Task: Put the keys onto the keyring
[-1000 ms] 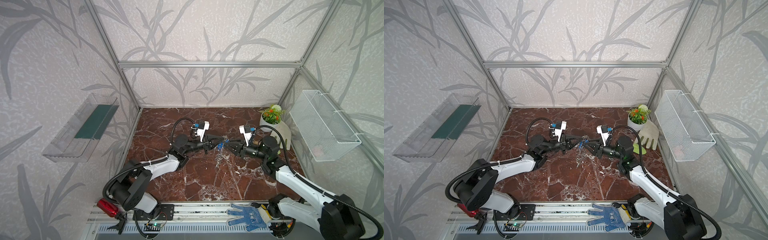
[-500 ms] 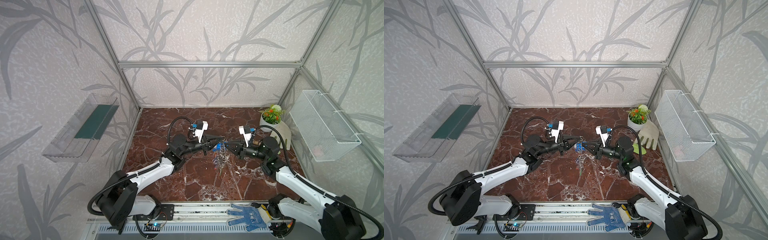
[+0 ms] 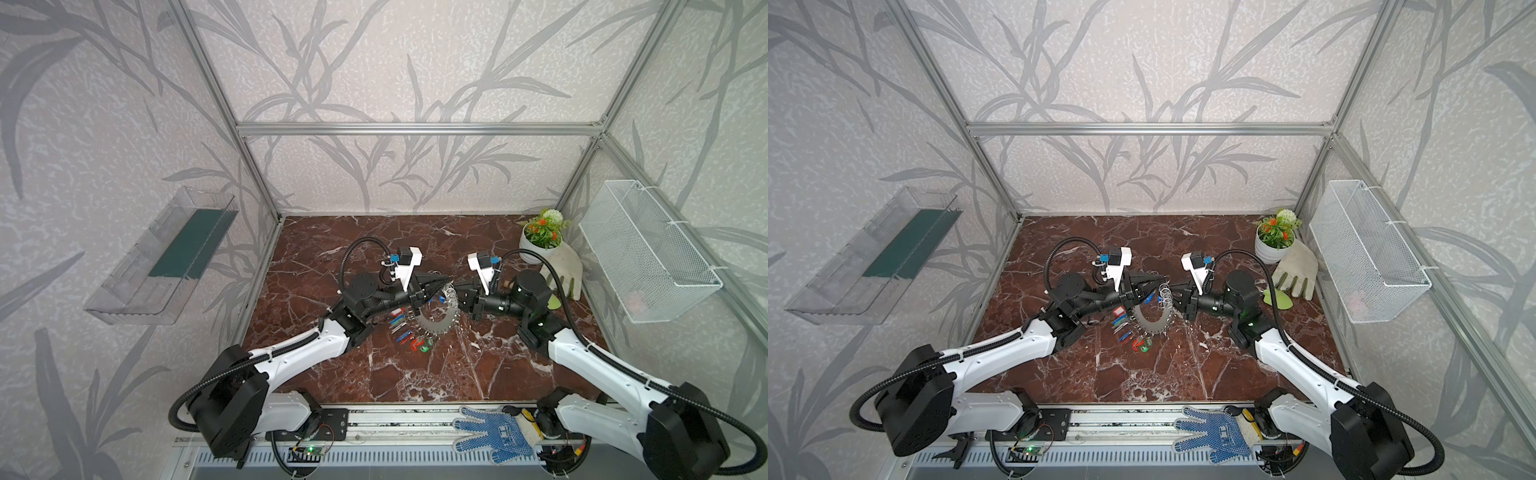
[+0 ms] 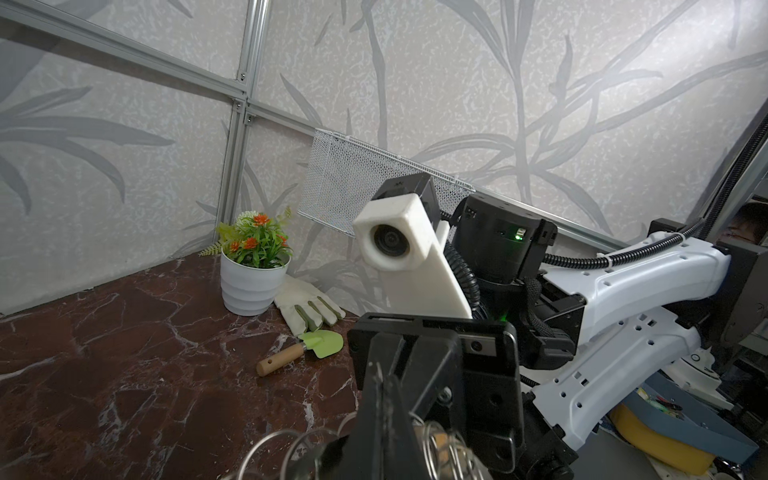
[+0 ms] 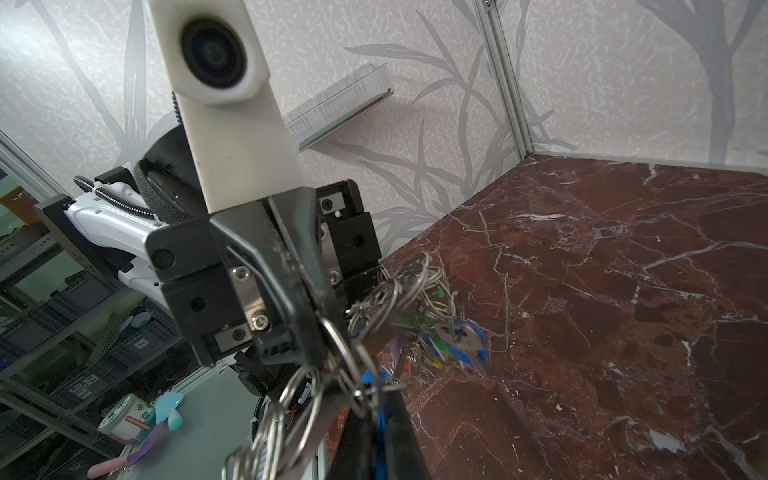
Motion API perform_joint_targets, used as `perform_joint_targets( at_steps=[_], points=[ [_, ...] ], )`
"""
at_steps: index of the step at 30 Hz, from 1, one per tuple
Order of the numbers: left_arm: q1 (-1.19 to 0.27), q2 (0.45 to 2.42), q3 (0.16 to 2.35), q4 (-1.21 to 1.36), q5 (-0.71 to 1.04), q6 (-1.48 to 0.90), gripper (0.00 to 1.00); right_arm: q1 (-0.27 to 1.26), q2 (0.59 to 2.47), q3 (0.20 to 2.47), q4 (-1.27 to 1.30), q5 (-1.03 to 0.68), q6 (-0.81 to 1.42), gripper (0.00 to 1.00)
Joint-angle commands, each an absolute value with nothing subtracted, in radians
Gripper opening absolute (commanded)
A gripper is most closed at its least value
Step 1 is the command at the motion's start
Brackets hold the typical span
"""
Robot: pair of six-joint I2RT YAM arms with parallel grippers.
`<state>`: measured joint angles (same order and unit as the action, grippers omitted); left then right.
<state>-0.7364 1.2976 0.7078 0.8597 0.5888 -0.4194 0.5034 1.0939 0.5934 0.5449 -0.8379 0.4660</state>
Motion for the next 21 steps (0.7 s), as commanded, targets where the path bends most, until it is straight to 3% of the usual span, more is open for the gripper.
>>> perform_joint_targets(
  at_steps=[1, 6, 15, 21],
  points=[
    [-0.751, 1.301, 0.744, 0.963, 0.538, -0.407, 0.0, 0.541, 1.083, 0.615, 0.498, -0.898, 0.431, 0.08],
    [-0.751, 1.277, 0.706, 0.964, 0.507, -0.407, 0.0, 0.54, 1.022, 0.615, 0.41, -0.812, 0.386, 0.18],
    [-0.749, 1.246, 0.632, 0.987, 0.465, -0.414, 0.0, 0.538, 0.957, 0.621, 0.298, -0.719, 0.347, 0.18],
    [-0.749, 1.251, 0.634, 0.99, 0.469, -0.413, 0.0, 0.537, 0.958, 0.639, 0.226, -0.664, 0.322, 0.39]
  ],
)
